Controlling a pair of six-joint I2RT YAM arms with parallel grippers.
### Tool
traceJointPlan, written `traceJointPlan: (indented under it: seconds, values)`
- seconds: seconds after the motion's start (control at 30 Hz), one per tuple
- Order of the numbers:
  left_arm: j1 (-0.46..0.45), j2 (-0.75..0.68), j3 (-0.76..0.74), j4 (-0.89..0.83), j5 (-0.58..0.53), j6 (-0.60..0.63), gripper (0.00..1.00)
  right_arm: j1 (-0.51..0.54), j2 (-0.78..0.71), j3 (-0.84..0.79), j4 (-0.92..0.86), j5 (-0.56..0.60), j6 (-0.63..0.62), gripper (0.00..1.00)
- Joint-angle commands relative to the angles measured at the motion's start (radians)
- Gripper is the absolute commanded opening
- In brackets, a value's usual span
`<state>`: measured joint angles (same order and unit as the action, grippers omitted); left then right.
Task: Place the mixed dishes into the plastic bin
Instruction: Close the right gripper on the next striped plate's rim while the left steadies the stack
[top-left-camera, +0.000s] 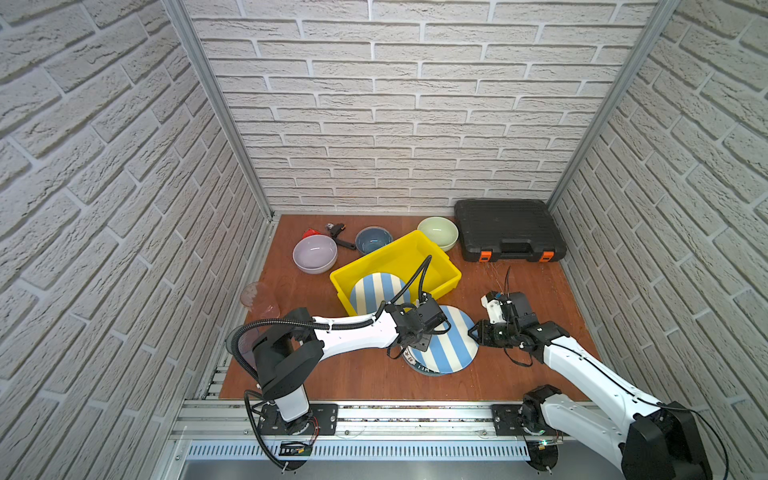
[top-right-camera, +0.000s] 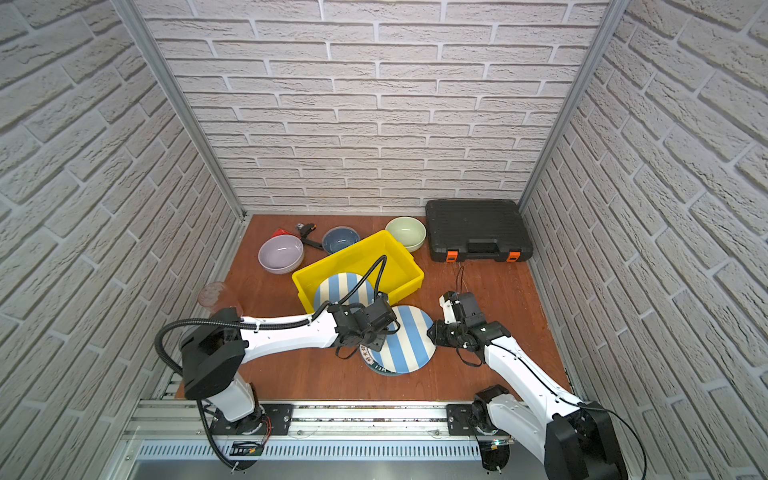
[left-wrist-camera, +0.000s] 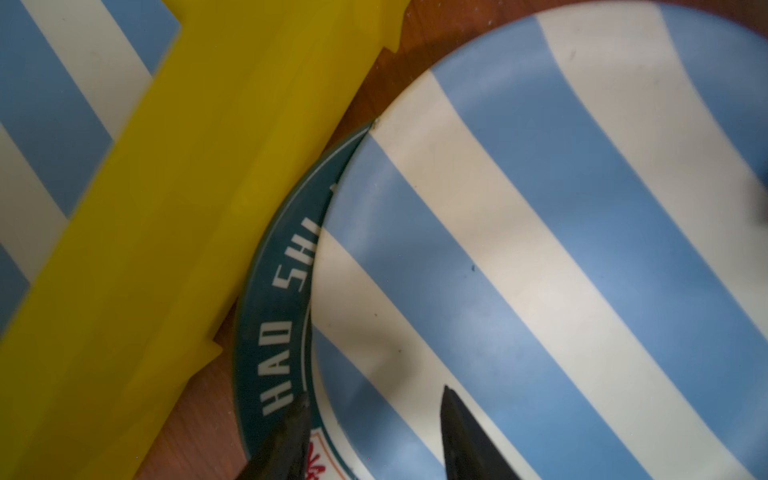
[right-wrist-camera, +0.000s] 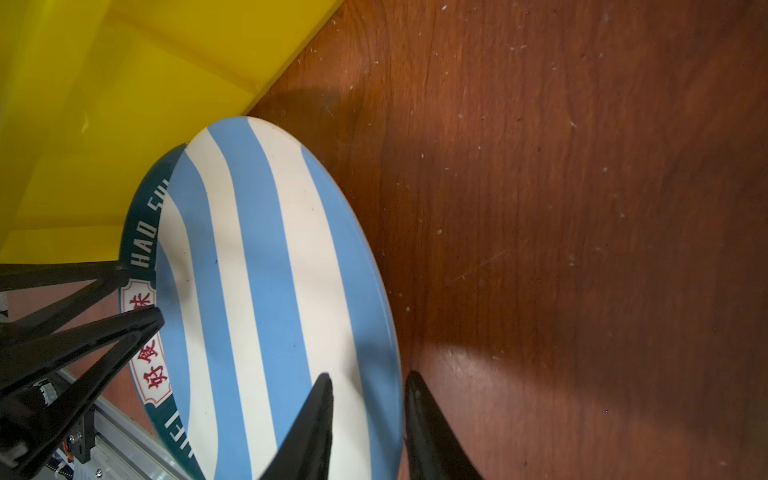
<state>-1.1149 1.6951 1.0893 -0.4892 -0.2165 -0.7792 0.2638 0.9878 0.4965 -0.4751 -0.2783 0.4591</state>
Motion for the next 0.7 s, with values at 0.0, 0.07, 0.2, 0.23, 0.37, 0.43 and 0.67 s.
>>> traceJointPlan:
  seconds: [0.0, 0.07, 0.2, 0.23, 0.37, 0.43, 0.67]
  values:
    - [-0.005, 0.029, 0.032, -0.034, -0.004, -0.025, 0.51, -0.004, -0.029, -0.016, 0.021, -0.004, 0.009, 0.3]
    - [-0.005, 0.047, 0.045, -0.043, 0.013, -0.029, 0.51, -0.005, -0.032, -0.017, 0.02, -0.006, 0.009, 0.3]
    - [-0.005, 0.075, 0.05, -0.04, 0.036, -0.05, 0.5, -0.005, -0.029, -0.016, 0.02, -0.011, 0.009, 0.3]
    - [-0.005, 0.079, 0.049, -0.039, 0.041, -0.052, 0.5, -0.005, -0.029, -0.018, 0.021, -0.013, 0.009, 0.29]
    - [-0.005, 0.083, 0.044, -0.03, 0.05, -0.056, 0.49, -0.005, -0.031, -0.021, 0.024, -0.029, 0.01, 0.28]
    - [-0.005, 0.083, 0.044, -0.027, 0.053, -0.055, 0.5, -0.005, -0.035, -0.022, 0.029, -0.042, 0.012, 0.27]
    - [-0.005, 0.096, 0.047, 0.014, 0.087, -0.046, 0.49, -0.005, -0.061, -0.018, 0.045, -0.116, 0.016, 0.25]
